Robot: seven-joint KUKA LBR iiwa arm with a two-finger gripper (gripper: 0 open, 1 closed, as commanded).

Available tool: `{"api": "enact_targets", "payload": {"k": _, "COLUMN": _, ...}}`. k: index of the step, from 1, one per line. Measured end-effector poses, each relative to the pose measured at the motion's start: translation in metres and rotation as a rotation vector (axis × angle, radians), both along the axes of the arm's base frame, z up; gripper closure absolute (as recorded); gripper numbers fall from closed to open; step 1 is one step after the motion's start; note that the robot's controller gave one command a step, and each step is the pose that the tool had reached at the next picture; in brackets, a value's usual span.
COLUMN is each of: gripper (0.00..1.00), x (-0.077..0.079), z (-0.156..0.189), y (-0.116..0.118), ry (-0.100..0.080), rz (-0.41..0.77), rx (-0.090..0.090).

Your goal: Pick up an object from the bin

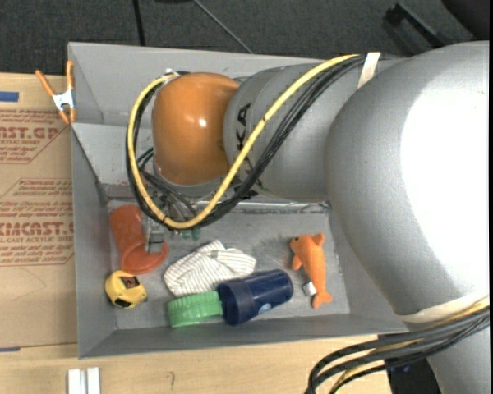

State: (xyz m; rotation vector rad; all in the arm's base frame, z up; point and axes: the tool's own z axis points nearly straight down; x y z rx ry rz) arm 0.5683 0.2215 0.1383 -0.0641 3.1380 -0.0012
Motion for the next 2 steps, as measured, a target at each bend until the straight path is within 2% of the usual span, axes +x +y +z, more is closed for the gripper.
{"api": "enact_targets", "payload": {"k": 1, "gripper": 1.0, "x": 0.019, "z": 0.024, "y": 0.013, "ry": -0.007, "rz": 0.028, "rx": 0.004}}
{"api": "enact_targets", "payload": {"k": 2, "gripper": 1.0, "x": 0.003, "z": 0.07, "y": 0.009, "ry": 0.008, "rz": 0.037, "rx": -0.001}}
